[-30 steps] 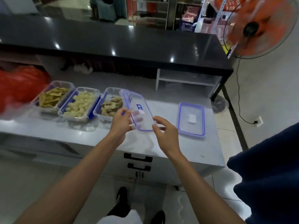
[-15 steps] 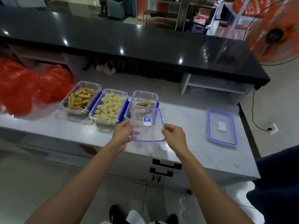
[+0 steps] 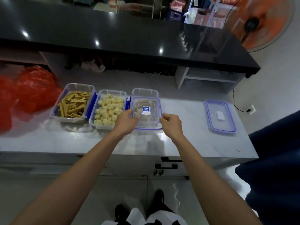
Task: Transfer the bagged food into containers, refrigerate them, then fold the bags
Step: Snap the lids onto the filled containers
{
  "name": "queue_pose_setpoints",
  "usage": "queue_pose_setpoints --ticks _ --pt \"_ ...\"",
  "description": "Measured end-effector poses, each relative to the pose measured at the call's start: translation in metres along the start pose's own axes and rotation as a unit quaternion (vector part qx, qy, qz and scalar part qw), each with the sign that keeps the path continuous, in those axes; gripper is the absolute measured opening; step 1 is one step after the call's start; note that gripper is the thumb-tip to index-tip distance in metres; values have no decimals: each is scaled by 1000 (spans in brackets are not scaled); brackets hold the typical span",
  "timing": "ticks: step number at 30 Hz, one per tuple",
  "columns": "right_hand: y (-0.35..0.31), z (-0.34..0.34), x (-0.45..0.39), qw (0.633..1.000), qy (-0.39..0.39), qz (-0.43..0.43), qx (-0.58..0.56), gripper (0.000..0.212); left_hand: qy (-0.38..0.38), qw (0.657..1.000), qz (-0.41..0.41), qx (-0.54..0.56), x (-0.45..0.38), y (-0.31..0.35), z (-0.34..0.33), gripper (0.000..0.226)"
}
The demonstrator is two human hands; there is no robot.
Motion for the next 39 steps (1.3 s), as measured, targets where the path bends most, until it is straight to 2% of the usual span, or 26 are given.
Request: queue_pose_setpoints --ticks 3,11,16,22,29,32,35,37,39 --pt "-4 -5 -15 1000 -1 -2 14 21 -5 1000 -15 -17 -16 -1 2 45" --pt "-5 -15 -40 998 -15 30 53 27 18 989 -65 -135 -46 -5 0 19" --pt "-2 -26 -51 996 -10 30 86 21 12 990 -63 -125 -57 1 0 26" --pt "-1 -34 -62 996 -17 34 86 19 16 982 -75 -171 -67 6 2 11" --pt "9 -33 -67 997 0 28 74 17 4 972 -70 -225 -78 8 -10 10" --pt "13 -24 -72 998 3 26 55 20 17 973 -89 -210 -79 8 -22 4" --pt "18 -15 -76 1000 15 6 25 32 33 981 -88 -172 -83 4 -31 11" --pt "23 -11 -78 999 24 -17 -35 40 39 990 -70 -116 -84 0 -35 11" --pt "28 -11 -80 997 15 -28 -76 44 43 998 -41 -37 -84 -1 -39 25"
Point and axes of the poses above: each hand's wrist, its own x-axis away from the middle knuckle, its own z-axis out of the back of the hand, y = z × x, the point moved 1 cm from there along -x, towards the middle knuckle
